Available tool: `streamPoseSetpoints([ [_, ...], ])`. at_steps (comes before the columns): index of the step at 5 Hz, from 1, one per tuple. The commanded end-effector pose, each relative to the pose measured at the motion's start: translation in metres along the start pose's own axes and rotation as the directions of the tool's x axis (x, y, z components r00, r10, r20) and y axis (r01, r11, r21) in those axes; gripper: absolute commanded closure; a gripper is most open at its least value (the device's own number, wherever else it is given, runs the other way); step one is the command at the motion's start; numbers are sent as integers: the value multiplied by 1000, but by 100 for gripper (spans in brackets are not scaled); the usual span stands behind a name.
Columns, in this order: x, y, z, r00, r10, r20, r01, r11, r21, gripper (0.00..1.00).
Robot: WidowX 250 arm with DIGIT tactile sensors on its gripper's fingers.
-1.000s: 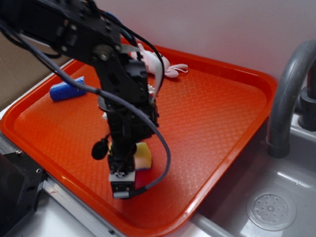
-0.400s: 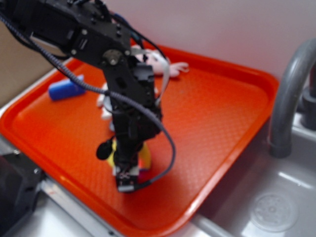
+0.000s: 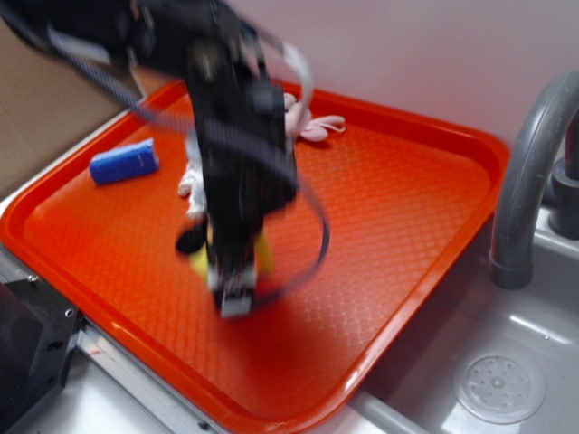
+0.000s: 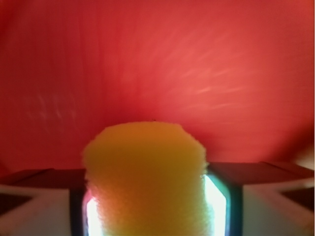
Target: Grab the green sponge.
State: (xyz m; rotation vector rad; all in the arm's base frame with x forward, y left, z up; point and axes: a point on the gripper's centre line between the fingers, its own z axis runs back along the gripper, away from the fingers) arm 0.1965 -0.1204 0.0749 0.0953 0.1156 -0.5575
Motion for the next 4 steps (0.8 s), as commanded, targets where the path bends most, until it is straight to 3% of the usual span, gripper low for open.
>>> streamPoseSetpoints([
  [1,14,49,88,941,298,161,-289,954,-74,100],
  [2,12,63,125,898,384,215,-366,923,-121,100],
  [4,7,60,147,847,373,378,-358,927,-113,100],
])
